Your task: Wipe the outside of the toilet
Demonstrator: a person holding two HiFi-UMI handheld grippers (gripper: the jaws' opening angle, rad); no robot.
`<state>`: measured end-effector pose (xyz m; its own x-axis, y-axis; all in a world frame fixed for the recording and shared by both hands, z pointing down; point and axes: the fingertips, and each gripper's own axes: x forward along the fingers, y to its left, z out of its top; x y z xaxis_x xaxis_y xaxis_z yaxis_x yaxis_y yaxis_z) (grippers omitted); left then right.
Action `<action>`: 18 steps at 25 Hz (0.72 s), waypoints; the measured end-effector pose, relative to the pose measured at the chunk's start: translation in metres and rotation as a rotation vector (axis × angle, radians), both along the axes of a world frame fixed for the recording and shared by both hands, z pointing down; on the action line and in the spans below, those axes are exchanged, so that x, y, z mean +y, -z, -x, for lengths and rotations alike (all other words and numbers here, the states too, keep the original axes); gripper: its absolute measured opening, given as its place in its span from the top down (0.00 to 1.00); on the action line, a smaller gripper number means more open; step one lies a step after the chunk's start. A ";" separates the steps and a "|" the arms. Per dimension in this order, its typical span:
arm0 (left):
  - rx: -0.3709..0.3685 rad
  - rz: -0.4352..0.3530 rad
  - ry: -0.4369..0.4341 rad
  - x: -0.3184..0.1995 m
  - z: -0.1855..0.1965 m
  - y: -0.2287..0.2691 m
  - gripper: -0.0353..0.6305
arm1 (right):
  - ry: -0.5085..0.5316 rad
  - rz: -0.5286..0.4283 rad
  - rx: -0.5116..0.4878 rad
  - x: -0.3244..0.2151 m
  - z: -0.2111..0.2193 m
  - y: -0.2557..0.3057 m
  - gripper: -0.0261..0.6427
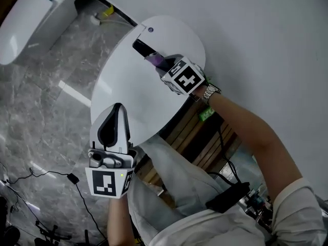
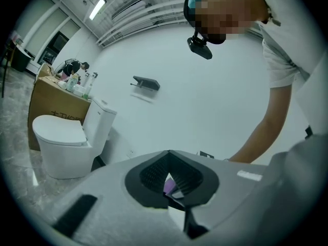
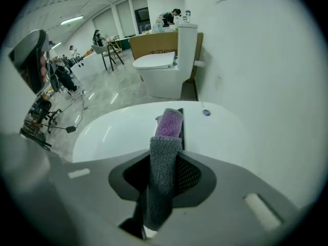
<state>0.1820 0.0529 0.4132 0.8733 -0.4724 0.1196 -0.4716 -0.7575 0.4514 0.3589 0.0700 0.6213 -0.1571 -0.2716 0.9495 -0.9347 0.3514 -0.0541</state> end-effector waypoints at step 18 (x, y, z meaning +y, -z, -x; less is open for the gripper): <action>-0.062 0.048 -0.003 -0.012 -0.019 -0.032 0.94 | -0.097 0.011 0.321 -0.101 -0.199 -0.023 0.82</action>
